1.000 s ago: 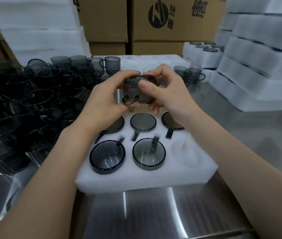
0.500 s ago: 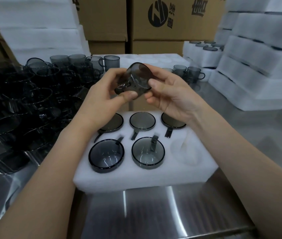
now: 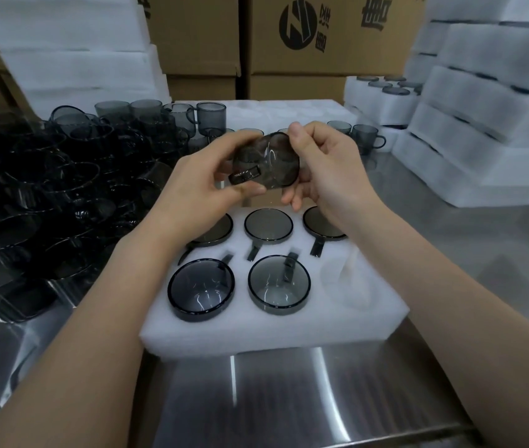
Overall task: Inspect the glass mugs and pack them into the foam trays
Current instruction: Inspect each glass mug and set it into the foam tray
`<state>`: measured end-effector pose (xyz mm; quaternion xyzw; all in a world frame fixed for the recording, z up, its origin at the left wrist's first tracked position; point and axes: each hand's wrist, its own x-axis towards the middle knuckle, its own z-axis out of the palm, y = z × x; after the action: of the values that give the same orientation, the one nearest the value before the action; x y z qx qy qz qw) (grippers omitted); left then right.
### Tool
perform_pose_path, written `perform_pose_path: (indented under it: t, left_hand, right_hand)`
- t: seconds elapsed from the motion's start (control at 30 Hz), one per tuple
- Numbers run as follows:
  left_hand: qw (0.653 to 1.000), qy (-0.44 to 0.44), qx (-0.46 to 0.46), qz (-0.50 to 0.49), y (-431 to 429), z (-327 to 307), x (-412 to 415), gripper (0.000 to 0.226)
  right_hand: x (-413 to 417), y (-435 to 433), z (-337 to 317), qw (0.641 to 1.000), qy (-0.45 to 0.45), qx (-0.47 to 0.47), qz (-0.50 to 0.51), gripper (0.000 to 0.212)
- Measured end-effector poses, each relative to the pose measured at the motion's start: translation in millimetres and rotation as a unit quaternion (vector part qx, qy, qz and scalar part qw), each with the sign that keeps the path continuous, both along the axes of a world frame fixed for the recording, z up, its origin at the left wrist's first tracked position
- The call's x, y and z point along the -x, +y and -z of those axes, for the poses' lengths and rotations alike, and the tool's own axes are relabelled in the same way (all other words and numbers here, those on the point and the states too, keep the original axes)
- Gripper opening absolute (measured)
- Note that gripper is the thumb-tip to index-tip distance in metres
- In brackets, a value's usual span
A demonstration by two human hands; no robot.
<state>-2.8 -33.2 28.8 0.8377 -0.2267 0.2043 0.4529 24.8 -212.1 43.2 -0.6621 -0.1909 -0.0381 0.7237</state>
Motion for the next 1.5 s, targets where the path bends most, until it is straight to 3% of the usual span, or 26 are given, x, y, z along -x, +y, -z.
perform_pose_path:
  t: [0.13,0.23,0.33,0.4,0.5,0.57,0.67,0.87,1.0,1.27,1.4,1.5]
  left_hand:
    - [1.000,-0.018,-0.003,0.008,1.7,1.1,-1.2,0.075]
    - [1.000,-0.009,-0.004,0.020,1.0,2.9,-1.8,0.088]
    - [0.999,0.031,-0.003,0.009,0.3,1.4,-1.1,0.106]
    - [0.999,0.014,-0.041,-0.022,-1.5,-2.9,0.9,0.100]
    - [0.997,-0.036,-0.054,-0.034,-7.4,-9.8,7.7,0.072]
    - [0.996,-0.050,-0.062,-0.040,-10.0,-12.1,10.7,0.067]
    - [0.995,-0.060,-0.068,-0.042,-11.8,-13.0,12.8,0.066]
    - [0.991,-0.108,-0.042,-0.064,-14.7,-12.2,13.7,0.049]
    - [0.992,-0.105,-0.036,-0.062,-12.5,-9.4,11.8,0.051]
    - [0.990,-0.128,-0.044,-0.030,-9.0,-3.7,8.7,0.060]
    - [0.994,-0.104,-0.022,-0.010,-9.4,-5.8,12.2,0.071]
    - [0.996,-0.077,-0.038,-0.008,-10.1,-8.4,13.1,0.087]
  right_hand:
    - [4.1,2.8,-1.9,0.998,0.027,0.041,-0.042,0.019]
    - [5.8,4.4,0.6,0.994,-0.025,0.104,-0.034,0.036]
    - [6.3,3.8,1.0,0.996,-0.015,0.072,-0.051,0.038]
    - [6.0,5.2,1.9,0.994,-0.034,0.091,-0.041,0.042]
    - [6.5,9.1,4.2,0.971,-0.124,0.202,0.011,0.052]
    - [7.2,9.5,4.2,0.957,-0.149,0.246,0.042,0.058]
    - [9.0,8.9,4.8,0.944,-0.178,0.269,0.065,0.046]
    - [9.0,11.6,4.5,0.959,-0.193,0.199,0.059,0.022]
    - [7.9,10.5,3.5,0.976,-0.158,0.143,0.052,0.028]
    - [8.7,8.6,-4.1,0.999,0.013,-0.007,-0.035,0.033]
    - [1.0,9.6,-3.0,0.989,0.104,-0.010,-0.110,0.052]
    - [-0.8,9.8,0.1,0.990,0.084,0.017,-0.110,0.054]
